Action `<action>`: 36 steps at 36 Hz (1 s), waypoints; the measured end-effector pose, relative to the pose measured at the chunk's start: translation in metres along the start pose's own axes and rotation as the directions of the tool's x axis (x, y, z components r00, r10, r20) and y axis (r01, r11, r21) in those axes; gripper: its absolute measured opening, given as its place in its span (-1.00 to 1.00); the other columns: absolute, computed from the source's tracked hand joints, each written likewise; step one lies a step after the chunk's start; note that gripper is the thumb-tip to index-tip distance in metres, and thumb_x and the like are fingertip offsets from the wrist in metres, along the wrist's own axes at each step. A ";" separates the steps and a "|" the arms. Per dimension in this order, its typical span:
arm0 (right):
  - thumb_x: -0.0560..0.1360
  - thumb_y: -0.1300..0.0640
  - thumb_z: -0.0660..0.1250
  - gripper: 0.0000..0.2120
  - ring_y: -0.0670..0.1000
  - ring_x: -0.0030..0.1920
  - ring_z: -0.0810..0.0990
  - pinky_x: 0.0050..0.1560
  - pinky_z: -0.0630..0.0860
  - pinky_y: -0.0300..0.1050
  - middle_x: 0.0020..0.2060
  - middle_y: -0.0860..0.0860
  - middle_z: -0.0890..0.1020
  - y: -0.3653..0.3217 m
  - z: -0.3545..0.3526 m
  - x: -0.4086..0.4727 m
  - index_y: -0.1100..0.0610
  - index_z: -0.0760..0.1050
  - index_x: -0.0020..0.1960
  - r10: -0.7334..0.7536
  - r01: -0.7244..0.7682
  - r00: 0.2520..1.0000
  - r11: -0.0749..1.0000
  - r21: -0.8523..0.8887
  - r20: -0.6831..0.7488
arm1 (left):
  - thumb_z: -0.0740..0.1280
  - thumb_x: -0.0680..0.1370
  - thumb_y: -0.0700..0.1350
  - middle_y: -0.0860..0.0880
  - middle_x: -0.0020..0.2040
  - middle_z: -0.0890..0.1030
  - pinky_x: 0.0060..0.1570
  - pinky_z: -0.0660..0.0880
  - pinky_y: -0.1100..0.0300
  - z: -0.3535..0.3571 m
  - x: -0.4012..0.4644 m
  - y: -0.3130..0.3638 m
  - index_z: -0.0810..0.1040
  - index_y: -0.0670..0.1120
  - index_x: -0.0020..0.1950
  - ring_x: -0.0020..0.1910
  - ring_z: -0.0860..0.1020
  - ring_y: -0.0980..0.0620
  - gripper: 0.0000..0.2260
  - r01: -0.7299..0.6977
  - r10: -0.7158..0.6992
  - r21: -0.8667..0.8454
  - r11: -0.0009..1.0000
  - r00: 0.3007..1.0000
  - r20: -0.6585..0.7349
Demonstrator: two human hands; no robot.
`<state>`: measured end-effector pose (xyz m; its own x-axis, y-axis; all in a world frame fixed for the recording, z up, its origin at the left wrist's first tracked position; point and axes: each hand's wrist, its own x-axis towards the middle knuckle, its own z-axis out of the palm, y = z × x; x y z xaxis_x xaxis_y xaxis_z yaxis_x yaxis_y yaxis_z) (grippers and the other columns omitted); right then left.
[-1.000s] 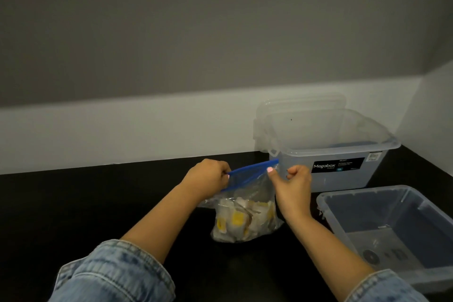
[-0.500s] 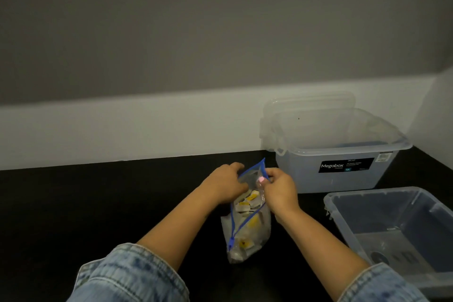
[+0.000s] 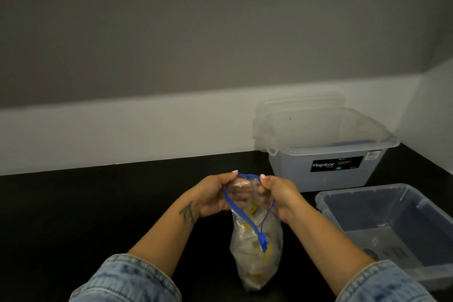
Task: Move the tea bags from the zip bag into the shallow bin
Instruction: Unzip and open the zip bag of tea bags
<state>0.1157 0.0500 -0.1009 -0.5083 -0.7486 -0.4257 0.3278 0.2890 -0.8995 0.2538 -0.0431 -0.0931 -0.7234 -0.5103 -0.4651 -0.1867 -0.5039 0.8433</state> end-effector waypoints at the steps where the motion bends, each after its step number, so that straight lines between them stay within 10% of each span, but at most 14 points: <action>1: 0.61 0.19 0.23 -0.66 -0.01 -0.44 0.38 -0.35 0.37 -0.15 -0.50 0.03 0.45 0.001 -0.001 0.001 0.18 0.45 -0.35 0.015 -0.015 1.000 1.000 0.010 -0.003 | 0.19 0.57 -0.03 -0.17 -0.17 0.69 -0.27 0.61 0.13 -0.001 0.000 -0.003 0.65 -0.24 -0.06 -0.20 0.68 -0.03 -0.67 -0.013 0.015 -0.071 0.997 1.000 0.023; 6: 0.58 0.19 0.27 -0.81 -0.08 -0.52 0.41 -0.43 0.42 -0.23 -0.50 0.02 0.48 0.000 -0.006 0.005 0.20 0.54 -0.19 0.166 -0.172 0.984 0.980 0.097 0.069 | 0.09 0.60 0.02 -0.22 -0.02 0.67 -0.08 0.62 0.04 0.003 0.001 -0.017 0.68 -0.25 -0.05 -0.07 0.67 -0.11 -0.54 -0.076 0.111 -0.332 0.940 0.990 0.089; 10: 0.54 0.20 0.30 -0.88 0.08 -0.16 0.60 0.11 0.53 0.01 -0.22 0.13 0.63 0.001 -0.008 0.005 0.24 0.57 -0.04 0.225 -0.243 0.966 0.960 0.141 0.130 | 0.22 0.51 -0.01 -0.30 0.22 0.55 0.18 0.49 -0.11 0.006 0.000 -0.022 0.58 -0.24 0.20 0.17 0.56 -0.21 -0.60 -0.127 0.176 -0.434 0.892 0.982 0.074; 19: 0.49 0.13 0.39 -0.86 0.14 -0.02 0.62 0.14 0.56 0.08 -0.10 0.18 0.63 0.009 -0.014 0.007 0.22 0.54 -0.11 0.238 -0.224 0.970 0.955 -0.193 0.054 | 0.16 0.62 -0.10 -0.19 0.11 0.62 0.35 0.31 -0.14 0.007 0.004 -0.024 0.57 -0.17 0.15 0.24 0.50 -0.16 -0.74 -0.325 0.288 -0.598 0.733 0.944 -0.160; 27: 0.52 0.25 0.33 -0.87 0.14 -0.10 0.66 -0.11 0.62 0.07 -0.06 0.21 0.65 0.014 -0.012 0.007 0.24 0.55 0.06 0.267 -0.269 0.961 0.963 0.016 0.070 | 0.23 0.58 -0.03 -0.25 0.25 0.51 0.33 0.31 -0.22 -0.001 0.015 -0.034 0.49 -0.16 0.22 0.26 0.48 -0.22 -0.70 -0.239 0.074 -0.748 0.620 0.966 -0.248; 36: 0.62 0.32 0.12 -0.80 0.02 -0.28 0.56 -0.21 0.54 -0.09 -0.23 0.15 0.59 0.022 -0.005 0.006 0.26 0.53 -0.02 0.265 -0.292 0.949 0.944 0.156 0.168 | 0.22 0.60 -0.04 -0.26 0.09 0.55 -0.02 0.52 -0.10 -0.001 0.005 -0.038 0.48 -0.18 0.24 0.05 0.55 -0.19 -0.70 -0.046 -0.192 -0.593 0.804 0.923 -0.333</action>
<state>0.1159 0.0548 -0.1242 -0.2615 -0.7344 -0.6263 0.5820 0.3976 -0.7093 0.2580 -0.0272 -0.1281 -0.4103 -0.6063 -0.6812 0.2773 -0.7945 0.5402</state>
